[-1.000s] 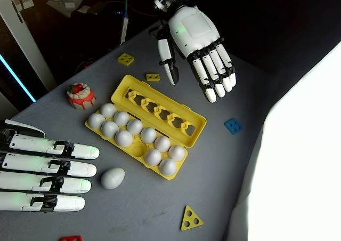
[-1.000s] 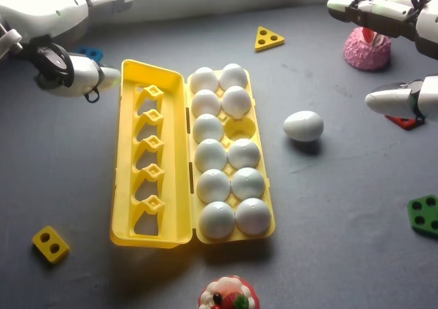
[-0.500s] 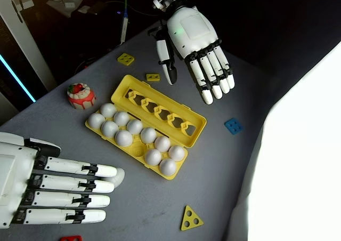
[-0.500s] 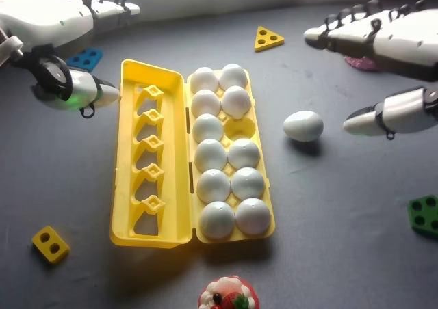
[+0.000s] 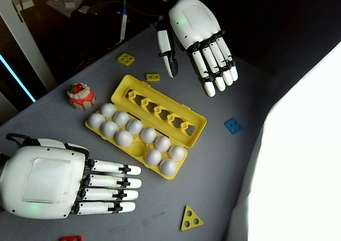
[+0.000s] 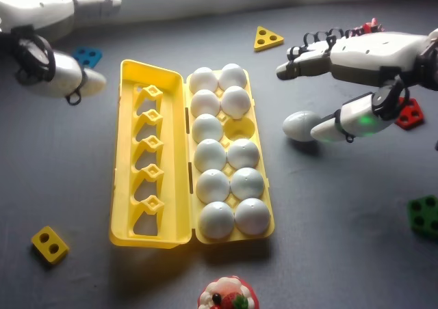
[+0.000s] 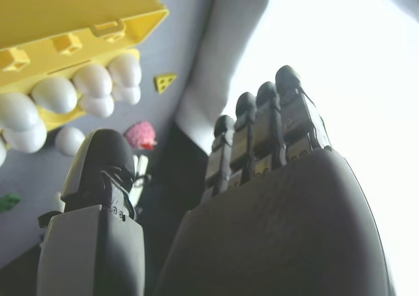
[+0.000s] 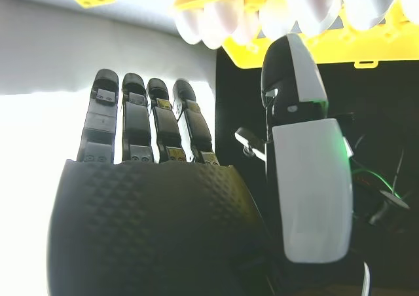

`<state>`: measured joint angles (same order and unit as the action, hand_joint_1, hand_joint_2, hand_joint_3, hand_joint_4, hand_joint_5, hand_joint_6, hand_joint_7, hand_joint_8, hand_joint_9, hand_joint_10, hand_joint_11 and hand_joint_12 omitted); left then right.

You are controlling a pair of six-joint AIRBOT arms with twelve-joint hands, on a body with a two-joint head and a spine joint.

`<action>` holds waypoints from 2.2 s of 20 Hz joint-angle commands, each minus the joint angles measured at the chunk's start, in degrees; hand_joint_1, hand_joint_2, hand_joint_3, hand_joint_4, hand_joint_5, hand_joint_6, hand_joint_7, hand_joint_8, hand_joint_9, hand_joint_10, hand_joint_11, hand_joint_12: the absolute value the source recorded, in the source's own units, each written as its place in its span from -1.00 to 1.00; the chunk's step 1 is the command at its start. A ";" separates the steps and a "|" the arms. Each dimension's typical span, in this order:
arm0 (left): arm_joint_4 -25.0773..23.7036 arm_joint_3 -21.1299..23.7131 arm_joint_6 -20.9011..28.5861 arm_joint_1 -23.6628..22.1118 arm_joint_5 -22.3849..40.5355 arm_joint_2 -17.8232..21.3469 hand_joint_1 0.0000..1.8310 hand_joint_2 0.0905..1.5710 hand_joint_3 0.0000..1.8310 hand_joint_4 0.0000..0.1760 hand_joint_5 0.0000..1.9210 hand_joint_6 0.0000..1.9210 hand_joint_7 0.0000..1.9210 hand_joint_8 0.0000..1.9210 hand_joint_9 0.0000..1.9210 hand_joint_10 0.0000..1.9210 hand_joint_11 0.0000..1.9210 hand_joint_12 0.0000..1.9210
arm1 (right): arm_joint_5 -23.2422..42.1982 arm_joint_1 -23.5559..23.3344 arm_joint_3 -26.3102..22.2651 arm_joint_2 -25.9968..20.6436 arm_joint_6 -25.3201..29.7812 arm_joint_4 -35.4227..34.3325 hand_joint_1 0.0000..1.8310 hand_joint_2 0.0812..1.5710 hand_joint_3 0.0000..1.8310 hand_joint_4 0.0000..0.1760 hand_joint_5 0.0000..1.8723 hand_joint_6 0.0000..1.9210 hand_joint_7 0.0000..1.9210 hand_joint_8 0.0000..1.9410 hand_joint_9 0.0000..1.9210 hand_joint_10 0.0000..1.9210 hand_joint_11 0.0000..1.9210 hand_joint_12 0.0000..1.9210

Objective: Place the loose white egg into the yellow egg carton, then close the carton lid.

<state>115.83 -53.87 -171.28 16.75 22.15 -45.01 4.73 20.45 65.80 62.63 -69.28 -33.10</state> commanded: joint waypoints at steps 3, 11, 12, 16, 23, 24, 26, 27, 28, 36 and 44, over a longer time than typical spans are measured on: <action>-2.01 -0.51 -0.48 -0.88 -0.90 0.15 -0.34 0.56 -1.00 -0.18 -0.94 -1.00 -0.89 -0.99 -0.94 -0.99 -1.00 -0.78 | 4.61 0.21 1.16 0.82 -0.02 -1.46 0.05 0.42 -1.00 -1.00 -0.69 -0.85 -1.00 -1.00 -1.00 -1.00 -1.00 -1.00; -0.02 -1.49 -0.49 -1.18 -1.06 0.35 -0.32 0.56 -1.00 -0.21 -0.95 -1.00 -0.89 -1.00 -0.93 -0.99 -1.00 -0.86 | 5.11 2.68 5.97 4.50 -1.48 -8.08 0.03 0.41 -1.00 -1.00 -0.89 -0.36 -1.00 -1.00 -1.00 -1.00 -1.00 -1.00; 0.59 -1.52 -0.49 -1.33 -1.09 0.43 -0.33 0.56 -1.00 -0.20 -0.95 -1.00 -0.90 -1.00 -0.93 -0.99 -1.00 -0.82 | 5.67 2.95 6.14 4.61 -1.48 -8.88 0.02 0.42 -1.00 -1.00 -0.91 -0.31 -1.00 -1.00 -1.00 -1.00 -1.00 -1.00; 1.92 -1.47 -0.49 -2.02 -1.19 0.65 -0.34 0.57 -1.00 -0.23 -0.95 -1.00 -0.89 -1.00 -0.90 -0.99 -1.00 -0.65 | 6.71 3.93 7.38 6.03 -1.51 -10.05 0.04 0.41 -1.00 -1.00 -0.91 -0.28 -1.00 -1.00 -1.00 -1.00 -1.00 -1.00; 1.98 -0.90 -0.49 -3.20 0.23 0.99 -0.32 0.56 -1.00 -0.20 -0.93 -0.99 -0.87 -0.99 -0.90 -0.99 -1.00 -0.72 | 7.36 5.73 11.16 9.86 -2.58 -10.49 0.03 0.41 -1.00 -1.00 -0.94 -0.29 -1.00 -1.00 -1.00 -1.00 -1.00 -1.00; 1.93 -0.74 -0.49 -3.24 0.34 1.01 -0.34 0.56 -1.00 -0.19 -0.94 -1.00 -0.87 -1.00 -0.89 -0.99 -1.00 -0.68 | 7.44 5.81 11.38 10.03 -2.58 -10.52 0.04 0.41 -1.00 -1.00 -0.94 -0.29 -1.00 -1.00 -1.00 -1.00 -1.00 -1.00; 1.65 -0.21 -0.48 -3.09 0.91 1.12 -0.34 0.56 -1.00 -0.22 -0.93 -1.00 -0.89 -1.00 -0.91 -1.00 -1.00 -0.66 | 7.48 5.85 11.86 10.19 -2.58 -10.97 0.03 0.41 -1.00 -1.00 -0.94 -0.30 -1.00 -1.00 -1.00 -1.00 -1.00 -1.00; 1.48 -0.06 -0.48 -3.02 1.05 1.18 -0.34 0.56 -1.00 -0.22 -0.93 -1.00 -0.89 -1.00 -0.91 -1.00 -1.00 -0.66 | 7.47 5.85 11.98 10.22 -2.58 -11.08 0.03 0.41 -1.00 -1.00 -0.94 -0.30 -1.00 -1.00 -1.00 -1.00 -1.00 -1.00; 1.31 0.12 -0.46 -2.96 1.58 1.20 -0.33 0.56 -1.00 -0.28 -0.93 -1.00 -0.90 -1.00 -0.93 -1.00 -1.00 -0.68 | 7.47 5.89 12.07 10.24 -2.58 -11.10 0.03 0.41 -1.00 -1.00 -0.95 -0.31 -1.00 -1.00 -1.00 -1.00 -1.00 -1.00; 1.33 0.04 -0.10 -2.67 2.93 1.20 -0.33 0.56 -1.00 -0.20 -0.93 -1.00 -0.89 -1.00 -0.90 -1.00 -1.00 -0.64 | 7.48 6.09 12.06 10.45 -2.76 -11.09 0.02 0.43 -1.00 -1.00 -0.99 -0.18 -1.00 -1.00 -1.00 -1.00 -1.00 -1.00; 1.23 0.62 -0.15 -1.06 3.48 1.18 -0.36 0.57 -1.00 -0.28 -0.94 -1.00 -0.88 -1.00 -0.90 -1.00 -1.00 -0.68 | 7.35 6.47 12.05 10.70 -3.60 -11.07 0.01 0.44 -0.99 -1.00 -0.89 -0.08 -1.00 -1.00 -1.00 -1.00 -1.00 -1.00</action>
<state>119.20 -53.43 -171.19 16.10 27.11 -44.05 7.79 27.09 77.76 73.47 -72.84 -44.31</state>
